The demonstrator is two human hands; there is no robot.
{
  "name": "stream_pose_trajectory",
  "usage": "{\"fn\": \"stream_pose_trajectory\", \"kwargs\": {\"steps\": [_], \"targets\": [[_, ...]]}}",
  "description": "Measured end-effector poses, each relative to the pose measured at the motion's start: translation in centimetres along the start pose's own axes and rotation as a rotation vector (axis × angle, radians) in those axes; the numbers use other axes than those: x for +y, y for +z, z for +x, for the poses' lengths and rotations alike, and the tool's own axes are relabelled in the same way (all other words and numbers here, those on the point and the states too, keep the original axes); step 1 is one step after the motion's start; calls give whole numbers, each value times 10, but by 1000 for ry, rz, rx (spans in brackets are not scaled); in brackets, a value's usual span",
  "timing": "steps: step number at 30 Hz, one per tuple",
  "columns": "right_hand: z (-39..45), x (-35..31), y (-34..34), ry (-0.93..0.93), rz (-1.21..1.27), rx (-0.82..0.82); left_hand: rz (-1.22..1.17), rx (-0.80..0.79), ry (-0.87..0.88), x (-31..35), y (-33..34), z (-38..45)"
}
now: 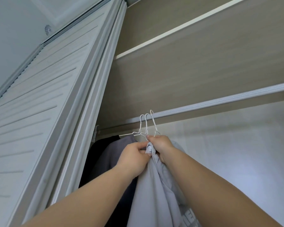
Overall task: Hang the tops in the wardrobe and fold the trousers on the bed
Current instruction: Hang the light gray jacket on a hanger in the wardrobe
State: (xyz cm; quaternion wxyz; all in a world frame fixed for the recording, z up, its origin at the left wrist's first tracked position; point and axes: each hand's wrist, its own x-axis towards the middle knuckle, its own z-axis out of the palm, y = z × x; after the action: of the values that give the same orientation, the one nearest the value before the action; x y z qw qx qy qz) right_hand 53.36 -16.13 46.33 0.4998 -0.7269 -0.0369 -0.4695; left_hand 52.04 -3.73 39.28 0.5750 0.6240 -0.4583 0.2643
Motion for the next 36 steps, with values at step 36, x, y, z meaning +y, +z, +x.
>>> {"fn": "stream_pose_trajectory", "kwargs": {"steps": [36], "targets": [[-304,46,-43,-430,377,-179,-255,280,-130,36,-15,-275]]}}
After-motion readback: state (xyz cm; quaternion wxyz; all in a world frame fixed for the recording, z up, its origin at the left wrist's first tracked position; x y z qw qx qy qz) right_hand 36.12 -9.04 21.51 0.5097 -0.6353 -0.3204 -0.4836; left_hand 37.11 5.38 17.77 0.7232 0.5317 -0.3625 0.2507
